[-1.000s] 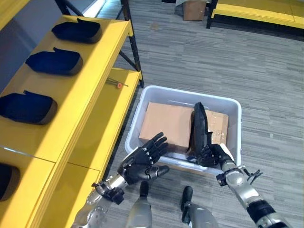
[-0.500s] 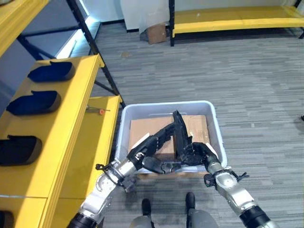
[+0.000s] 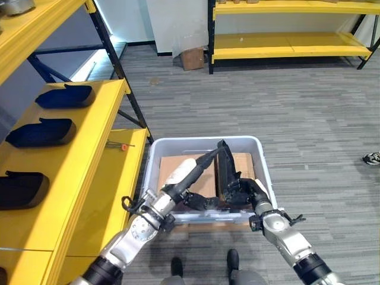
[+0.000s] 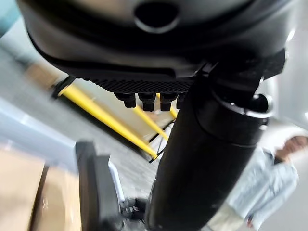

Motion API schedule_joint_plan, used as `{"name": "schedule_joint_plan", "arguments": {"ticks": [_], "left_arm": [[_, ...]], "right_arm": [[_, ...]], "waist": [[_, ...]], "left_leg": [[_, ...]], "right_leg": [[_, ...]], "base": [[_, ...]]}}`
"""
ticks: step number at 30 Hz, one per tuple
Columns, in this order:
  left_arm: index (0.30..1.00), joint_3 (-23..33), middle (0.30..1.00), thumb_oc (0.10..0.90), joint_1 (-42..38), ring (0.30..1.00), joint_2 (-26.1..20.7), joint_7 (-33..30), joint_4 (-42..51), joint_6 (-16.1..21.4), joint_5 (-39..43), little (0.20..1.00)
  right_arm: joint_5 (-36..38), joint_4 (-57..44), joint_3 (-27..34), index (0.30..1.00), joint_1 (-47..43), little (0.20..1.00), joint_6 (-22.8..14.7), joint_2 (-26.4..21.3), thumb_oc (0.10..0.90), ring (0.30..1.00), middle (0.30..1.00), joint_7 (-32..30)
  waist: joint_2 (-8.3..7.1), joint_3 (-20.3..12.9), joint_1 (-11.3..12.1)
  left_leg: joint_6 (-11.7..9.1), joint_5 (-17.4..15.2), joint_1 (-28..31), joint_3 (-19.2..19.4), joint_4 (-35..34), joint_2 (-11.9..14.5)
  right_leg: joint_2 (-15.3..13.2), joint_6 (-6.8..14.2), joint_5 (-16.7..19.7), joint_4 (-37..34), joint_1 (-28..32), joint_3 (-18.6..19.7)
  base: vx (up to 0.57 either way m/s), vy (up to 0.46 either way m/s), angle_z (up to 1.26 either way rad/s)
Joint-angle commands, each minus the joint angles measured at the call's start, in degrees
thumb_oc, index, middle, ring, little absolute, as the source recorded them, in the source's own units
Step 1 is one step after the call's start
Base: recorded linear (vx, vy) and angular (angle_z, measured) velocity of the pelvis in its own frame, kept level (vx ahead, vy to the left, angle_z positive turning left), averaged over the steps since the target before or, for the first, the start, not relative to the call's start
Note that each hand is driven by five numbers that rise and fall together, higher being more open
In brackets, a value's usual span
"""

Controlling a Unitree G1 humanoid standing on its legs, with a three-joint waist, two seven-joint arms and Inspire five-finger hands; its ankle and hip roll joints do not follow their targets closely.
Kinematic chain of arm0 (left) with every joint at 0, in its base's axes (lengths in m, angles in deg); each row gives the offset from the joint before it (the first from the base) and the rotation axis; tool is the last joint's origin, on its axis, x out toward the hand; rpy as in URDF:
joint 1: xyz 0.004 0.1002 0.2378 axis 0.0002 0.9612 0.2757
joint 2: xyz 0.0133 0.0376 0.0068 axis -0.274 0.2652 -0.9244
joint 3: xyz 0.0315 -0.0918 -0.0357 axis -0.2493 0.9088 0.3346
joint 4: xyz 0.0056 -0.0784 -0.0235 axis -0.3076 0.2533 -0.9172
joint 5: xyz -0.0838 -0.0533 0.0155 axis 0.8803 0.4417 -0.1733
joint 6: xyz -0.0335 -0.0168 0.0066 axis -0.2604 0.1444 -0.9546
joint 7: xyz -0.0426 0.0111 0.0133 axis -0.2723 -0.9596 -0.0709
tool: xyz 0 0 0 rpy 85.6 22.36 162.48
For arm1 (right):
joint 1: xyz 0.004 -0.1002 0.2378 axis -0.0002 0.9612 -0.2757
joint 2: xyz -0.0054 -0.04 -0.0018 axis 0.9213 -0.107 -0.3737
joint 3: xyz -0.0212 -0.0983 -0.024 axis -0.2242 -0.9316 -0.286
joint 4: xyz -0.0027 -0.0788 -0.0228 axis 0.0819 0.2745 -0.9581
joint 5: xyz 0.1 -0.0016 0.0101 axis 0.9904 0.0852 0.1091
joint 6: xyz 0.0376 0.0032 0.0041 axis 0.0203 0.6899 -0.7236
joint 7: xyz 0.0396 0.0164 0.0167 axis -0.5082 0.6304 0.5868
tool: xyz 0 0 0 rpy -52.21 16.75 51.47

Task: Move parts from the plastic box to the shelf.

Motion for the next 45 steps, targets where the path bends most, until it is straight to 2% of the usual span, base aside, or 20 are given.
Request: {"name": "schedule_joint_plan", "arguments": {"ticks": [1, 2, 3, 5, 9, 10, 14, 16, 20, 25, 28, 32, 36, 38, 41, 45], "left_arm": [[1.000, -1.16, 1.000, 0.900, -5.62, 1.000, -0.26, -6.41, 3.22, 8.15, -4.13, 1.000], [1.000, -1.60, 1.000, 0.900, -6.38, 1.000, -1.81, -6.64, 3.04, 10.32, -6.70, 1.000], [1.000, -1.76, 1.000, 0.900, -6.56, 1.000, -2.19, -6.82, 2.97, 10.85, -6.87, 1.000], [1.000, -3.14, 1.000, 0.900, -8.16, 1.000, -5.78, -11.41, 2.85, 13.39, -11.07, 1.000], [1.000, -5.24, 1.000, 0.900, -11.31, 1.000, -8.68, -16.83, 2.61, 15.23, -16.48, 1.000], [1.000, -7.38, 1.000, 0.900, -14.48, 1.000, -10.19, -17.36, 2.24, 15.86, -17.60, 1.000], [1.000, -12.51, 1.000, 0.900, -19.20, 1.000, -11.98, -14.74, 1.83, 17.86, -15.14, 1.000], [1.000, -13.33, 1.000, 0.900, -19.64, 1.000, -11.96, -13.82, 2.03, 17.79, -14.46, 1.000], [1.000, -16.24, 1.000, 0.900, -20.15, 1.000, -10.45, -8.36, 1.53, 16.00, -10.23, 1.000], [1.000, -17.39, 1.000, 0.900, -19.17, 1.000, -9.19, -7.02, -0.23, 13.76, -11.72, 1.000], [1.000, -17.30, 1.000, 0.900, -17.77, 1.000, -8.82, -7.19, -1.54, 9.90, -12.33, 1.000], [1.000, -16.37, 1.000, 0.900, -15.20, 1.000, -8.20, -12.14, -5.33, 2.33, -17.85, 1.000], [1.000, -13.66, 1.000, 0.900, -12.01, 1.000, -9.18, -20.44, -8.24, 0.91, -22.78, 1.000], [1.000, -10.48, 1.000, 0.900, -10.54, 1.000, -11.14, -27.19, -9.62, -1.24, -27.11, 1.000], [1.000, -8.78, 1.000, 0.900, -10.54, 1.000, -12.64, -30.84, -11.77, -2.88, -27.59, 1.000], [1.000, -6.54, 1.000, 0.900, -10.04, 1.000, -13.11, -32.44, -14.76, -3.62, -27.03, 1.000]], "right_arm": [[-0.03, -4.69, -0.48, 0.300, -7.07, 0.300, -3.59, 2.43, 0.400, 0.300, 0.300, 2.95], [-0.61, -5.13, -1.01, 0.300, -7.12, 0.300, -2.40, 1.76, 0.400, 0.300, 0.300, 4.72], [-0.64, -5.26, -1.17, 0.300, -7.18, 0.300, -2.28, 1.54, 0.400, 0.300, 0.300, 4.88], [-1.92, -6.01, -2.66, 0.300, -8.54, 0.300, -0.05, -0.62, 0.400, 0.300, 0.300, 7.49], [-2.46, -6.05, -4.09, 0.300, -11.02, 0.300, 1.93, -2.33, 0.400, 0.300, 0.300, 10.15], [-1.80, -5.77, -5.13, 0.300, -13.05, 0.300, 2.93, -3.26, 0.400, 0.300, 0.300, 10.95], [-1.06, -4.50, -7.28, 0.300, -17.71, 0.300, 5.18, -3.75, 0.400, 0.300, 0.300, 13.36], [-1.27, -4.31, -7.58, 0.300, -18.48, 0.300, 5.23, -3.84, 0.400, 0.300, 0.300, 13.54], [-1.26, -5.33, -8.51, 0.300, -21.83, 0.300, 6.05, -3.60, 0.400, 0.300, 0.300, 13.82], [-1.29, -6.21, -8.80, 0.300, -23.96, 0.300, 6.54, -3.54, 0.400, 0.300, 0.300, 14.31], [-0.91, -7.79, -8.46, 0.300, -24.32, 0.300, 6.60, -4.38, 0.400, 0.300, 0.300, 14.48], [-1.67, -9.33, -7.43, 0.300, -24.15, 0.300, 7.12, -5.13, 0.400, 0.300, 0.300, 15.08], [-2.35, -10.57, -6.26, 0.300, -22.91, 0.300, 7.83, -6.51, 0.400, 0.300, 0.300, 15.85], [-2.89, -10.11, -5.50, 0.300, -22.07, 0.300, 7.35, -7.97, 0.400, 0.300, 0.300, 16.71], [-3.29, -9.50, -5.26, 0.300, -22.14, 0.300, 6.73, -8.82, 0.400, 0.300, 0.300, 17.96], [-3.88, -10.93, -4.94, 0.300, -21.28, 0.300, 6.17, -10.09, 0.400, 0.300, 0.300, 20.18]], "waist": [[-1.52, -4.61, 0.29], [-1.47, -4.72, 0.08], [-1.47, -4.73, 0.04], [-1.42, -4.92, -0.33], [-1.36, -5.08, -0.65], [-1.22, -5.18, -0.90], [-1.11, -5.45, -1.23], [-1.07, -5.46, -1.28], [-0.90, -5.10, -1.65], [-0.66, -4.78, -1.93], [-0.55, -4.67, -2.08], [-0.51, -4.37, -2.08], [-0.60, -4.04, -1.78], [-0.57, -3.78, -1.32], [-0.56, -3.80, -1.14], [-0.69, -3.92, -1.15]], "left_leg": [[0.41, -2.24, 0.66, 1.93, 0.46, 0.40], [0.37, -2.25, 0.74, 2.02, 0.36, 0.39], [0.34, -2.24, 0.75, 2.06, 0.36, 0.39], [0.16, -2.14, 0.89, 2.30, 0.34, 0.46], [0.08, -2.10, 1.08, 2.38, 0.25, 0.47], [0.04, -2.06, 1.20, 2.44, 0.24, 0.47], [-0.02, -2.14, 1.50, 2.52, 0.25, 0.38], [-0.02, -2.16, 1.58, 2.48, 0.26, 0.35], [0.01, -2.21, 1.58, 2.37, 0.67, 0.34], [0.02, -2.30, 1.58, 2.46, 0.90, 0.20], [0.01, -2.31, 1.58, 2.53, 1.10, 0.18], [0.06, -2.36, 1.28, 2.49, 1.35, 0.08], [0.05, -2.39, 1.24, 2.37, 1.40, -0.04], [-0.03, -2.28, 0.95, 2.06, 1.63, -0.10], [-0.10, -2.23, 0.84, 1.86, 1.71, -0.12], [-0.05, -2.30, 1.01, 1.77, 1.60, -0.17]], "right_leg": [[-2.73, 2.07, -7.17, 3.44, 1.65, 1.93], [-2.76, 2.17, -7.07, 3.34, 1.64, 2.05], [-2.78, 2.19, -7.03, 3.30, 1.65, 2.07], [-2.93, 2.36, -6.80, 3.16, 1.65, 2.14], [-2.98, 2.40, -6.65, 3.10, 1.71, 2.26], [-3.02, 2.43, -6.58, 3.11, 1.79, 2.27], [-3.08, 2.52, -6.65, 3.07, 2.07, 2.22], [-3.05, 2.50, -6.68, 3.07, 2.15, 2.25], [-2.91, 2.34, -7.03, 3.77, 1.96, 2.58], [-2.84, 2.19, -7.24, 4.06, 1.86, 3.01], [-2.87, 2.16, -7.30, 4.23, 1.77, 3.21], [-2.90, 2.05, -7.40, 4.54, 1.39, 3.32], [-2.92, 2.04, -7.41, 4.56, 1.33, 3.34], [-3.03, 1.96, -7.38, 4.72, 1.18, 3.09], [-3.06, 1.95, -7.41, 4.86, 1.11, 3.01], [-3.07, 2.07, -7.45, 4.90, 1.17, 2.99]], "base": [[0.00, 0.000, 0.00], [0.00, 0.000, 0.00], [0.00, 0.000, 0.00], [0.00, 0.000, 0.00], [0.01, 0.016, -0.03], [0.02, 0.023, -0.03], [0.03, 0.019, -0.08], [0.03, 0.009, -0.07], [0.01, 0.005, -0.02], [0.01, 0.022, -0.01], [0.01, 0.015, -0.02], [-0.02, 0.011, -0.02], [0.01, 0.009, -0.05], [0.00, 0.000, 0.00], [0.00, 0.009, 0.04], [0.01, 0.002, 0.02]]}}
